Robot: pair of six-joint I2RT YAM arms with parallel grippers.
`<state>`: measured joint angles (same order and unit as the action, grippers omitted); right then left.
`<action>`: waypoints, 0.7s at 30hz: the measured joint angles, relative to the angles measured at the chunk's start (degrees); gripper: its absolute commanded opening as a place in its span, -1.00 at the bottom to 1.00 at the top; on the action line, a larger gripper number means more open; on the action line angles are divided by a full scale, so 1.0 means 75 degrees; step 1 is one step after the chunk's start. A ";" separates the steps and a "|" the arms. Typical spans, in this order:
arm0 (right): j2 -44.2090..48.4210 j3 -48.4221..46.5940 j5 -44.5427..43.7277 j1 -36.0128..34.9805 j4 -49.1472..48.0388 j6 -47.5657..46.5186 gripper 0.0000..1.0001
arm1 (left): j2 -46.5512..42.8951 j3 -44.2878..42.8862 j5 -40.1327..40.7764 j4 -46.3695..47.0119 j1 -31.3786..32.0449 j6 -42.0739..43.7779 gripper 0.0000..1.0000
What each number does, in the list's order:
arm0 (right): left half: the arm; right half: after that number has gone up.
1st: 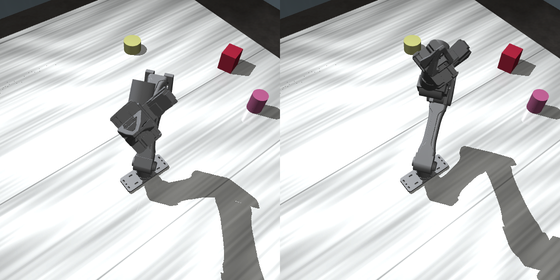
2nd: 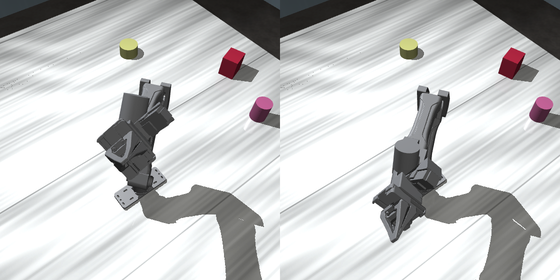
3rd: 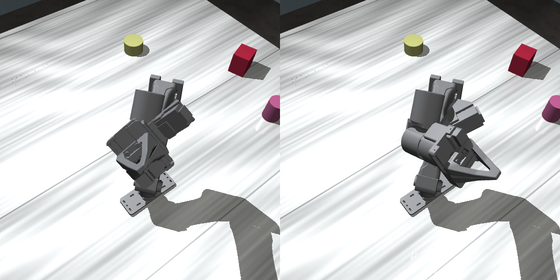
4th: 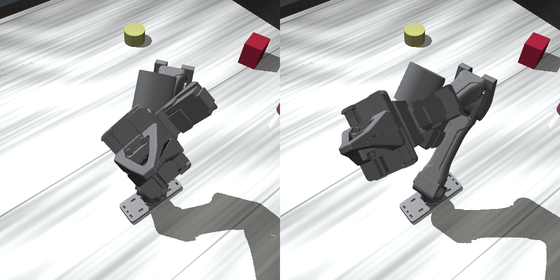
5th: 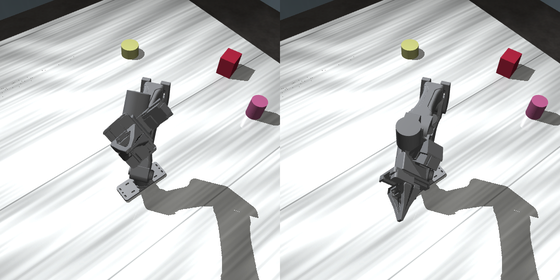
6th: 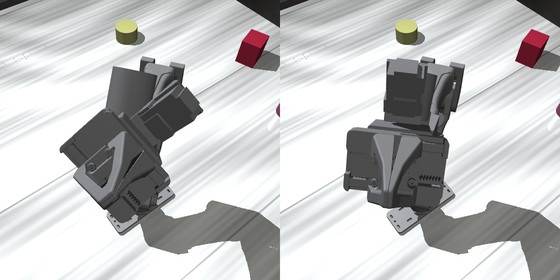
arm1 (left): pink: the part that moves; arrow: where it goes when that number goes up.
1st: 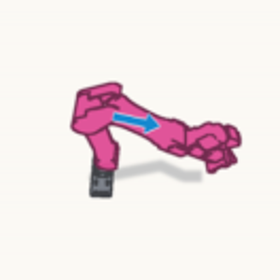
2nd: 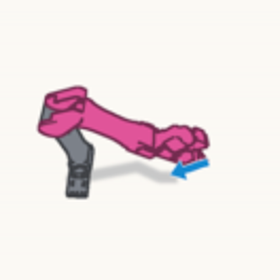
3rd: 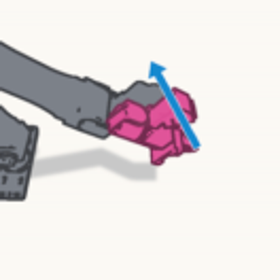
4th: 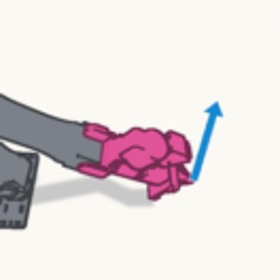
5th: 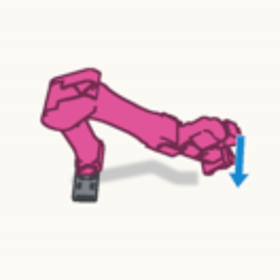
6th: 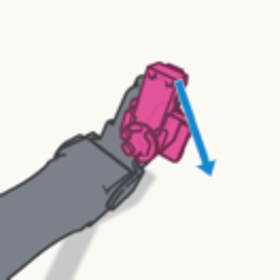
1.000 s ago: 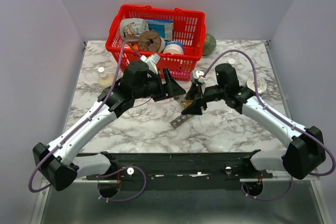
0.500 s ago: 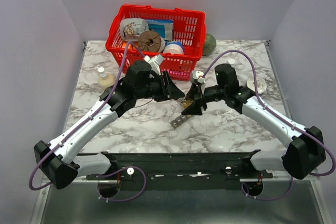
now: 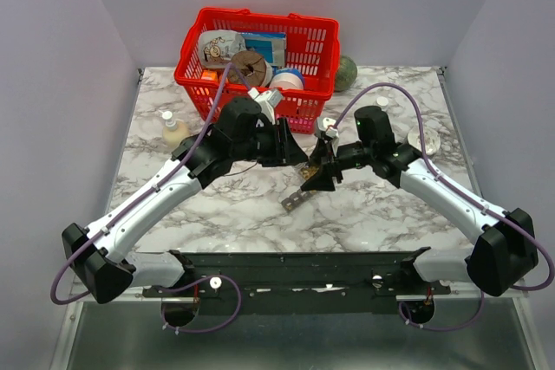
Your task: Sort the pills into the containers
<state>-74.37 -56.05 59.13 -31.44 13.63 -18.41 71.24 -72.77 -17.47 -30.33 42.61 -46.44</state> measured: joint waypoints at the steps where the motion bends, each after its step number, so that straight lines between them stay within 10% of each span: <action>1: 0.0000 0.0000 0.0000 0.0003 0.0000 0.0023 -0.99 | 0.0050 -0.0108 0.0108 -0.0102 0.0064 0.0096 -0.52; 12: 0.0000 0.0096 0.0568 0.0073 -0.0460 0.1183 -0.99 | -0.0122 -0.0012 0.0251 0.0166 0.0236 0.0455 -0.62; 21: 0.0000 0.0813 0.2285 0.0154 -0.2696 0.3654 -0.99 | -0.0455 0.0536 -0.1781 0.1166 -0.0093 0.1766 -0.56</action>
<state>-74.37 -49.95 76.27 -30.28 -6.59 8.99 67.83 -68.75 -30.83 -21.58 41.91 -33.19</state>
